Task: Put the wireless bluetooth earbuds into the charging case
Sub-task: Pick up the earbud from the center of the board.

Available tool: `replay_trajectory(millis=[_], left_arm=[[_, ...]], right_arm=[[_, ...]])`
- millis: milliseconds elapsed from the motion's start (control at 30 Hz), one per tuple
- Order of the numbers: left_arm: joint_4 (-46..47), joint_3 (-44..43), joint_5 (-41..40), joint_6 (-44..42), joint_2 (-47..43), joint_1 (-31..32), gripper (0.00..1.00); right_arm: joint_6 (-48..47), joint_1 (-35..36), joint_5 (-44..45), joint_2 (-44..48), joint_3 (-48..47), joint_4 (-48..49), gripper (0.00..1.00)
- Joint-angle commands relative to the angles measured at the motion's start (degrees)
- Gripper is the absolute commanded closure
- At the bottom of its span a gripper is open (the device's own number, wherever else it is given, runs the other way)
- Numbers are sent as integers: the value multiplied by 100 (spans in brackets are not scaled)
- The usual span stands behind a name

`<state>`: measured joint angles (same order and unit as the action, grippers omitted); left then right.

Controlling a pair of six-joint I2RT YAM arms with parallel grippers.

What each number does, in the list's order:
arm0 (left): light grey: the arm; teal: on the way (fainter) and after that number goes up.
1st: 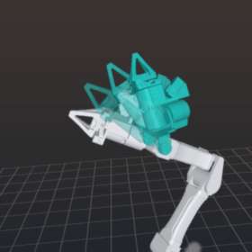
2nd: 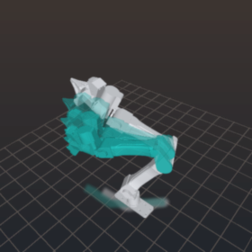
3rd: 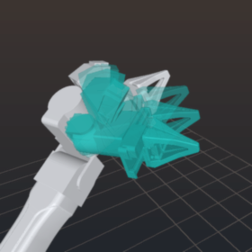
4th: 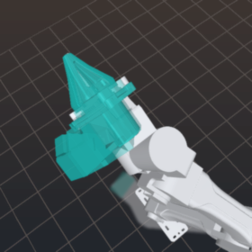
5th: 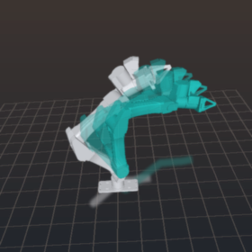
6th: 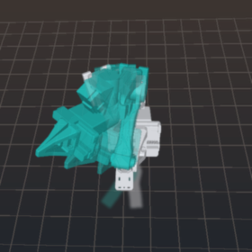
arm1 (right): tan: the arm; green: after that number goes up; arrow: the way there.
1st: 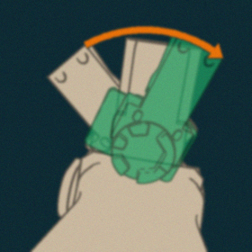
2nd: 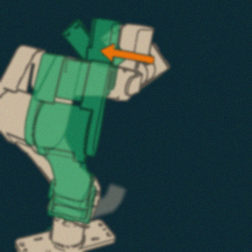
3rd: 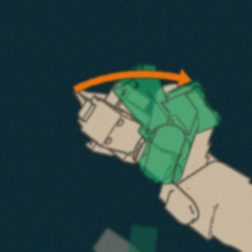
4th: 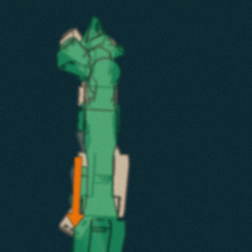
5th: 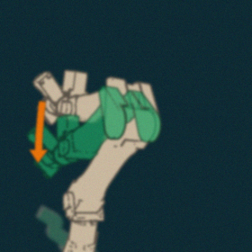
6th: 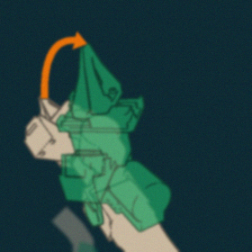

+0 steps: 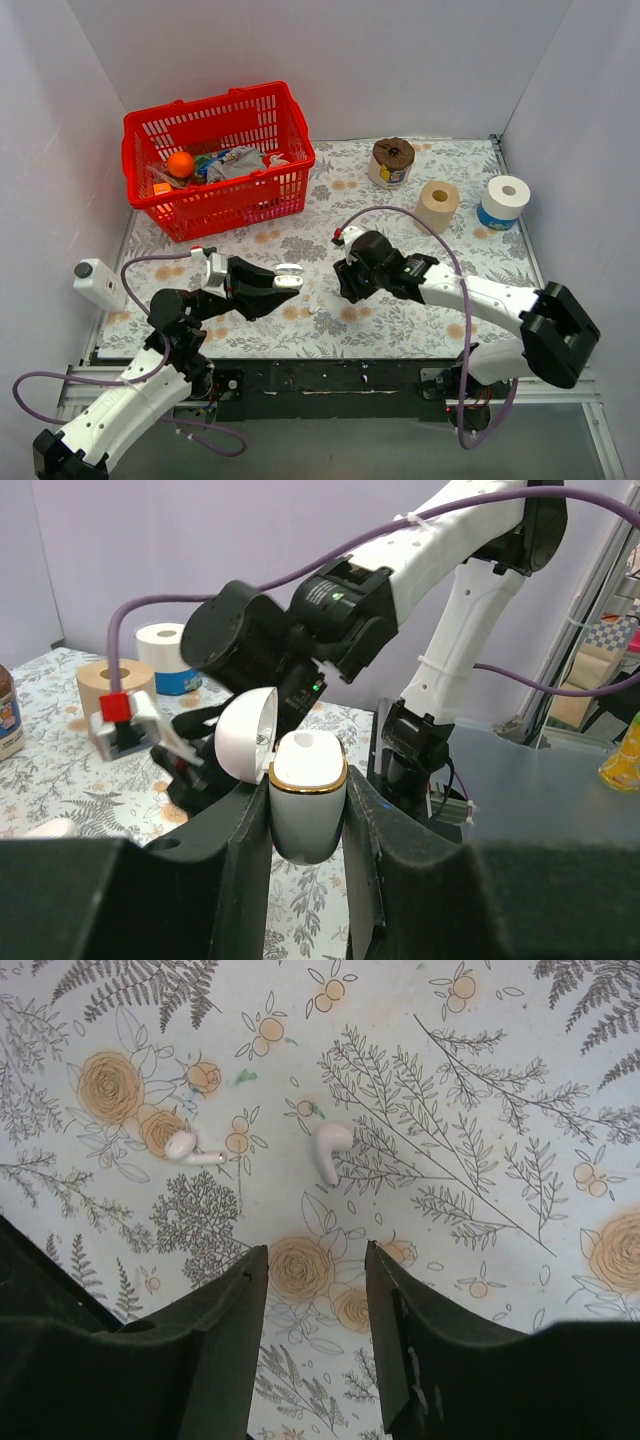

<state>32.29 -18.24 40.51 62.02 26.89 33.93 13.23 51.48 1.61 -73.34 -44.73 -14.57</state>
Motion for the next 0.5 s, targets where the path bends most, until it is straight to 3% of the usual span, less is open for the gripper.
replay_trajectory(millis=[0, 467], left_arm=[[-373, 49, -184, -41, -158, -9, 100], [-909, -39, -281, -278, -396, -9, 100]], right_arm=[[-102, 37, 261, -812, -763, 51, 46], [-58, 46, 560, -2307, -1829, -600, 47]])
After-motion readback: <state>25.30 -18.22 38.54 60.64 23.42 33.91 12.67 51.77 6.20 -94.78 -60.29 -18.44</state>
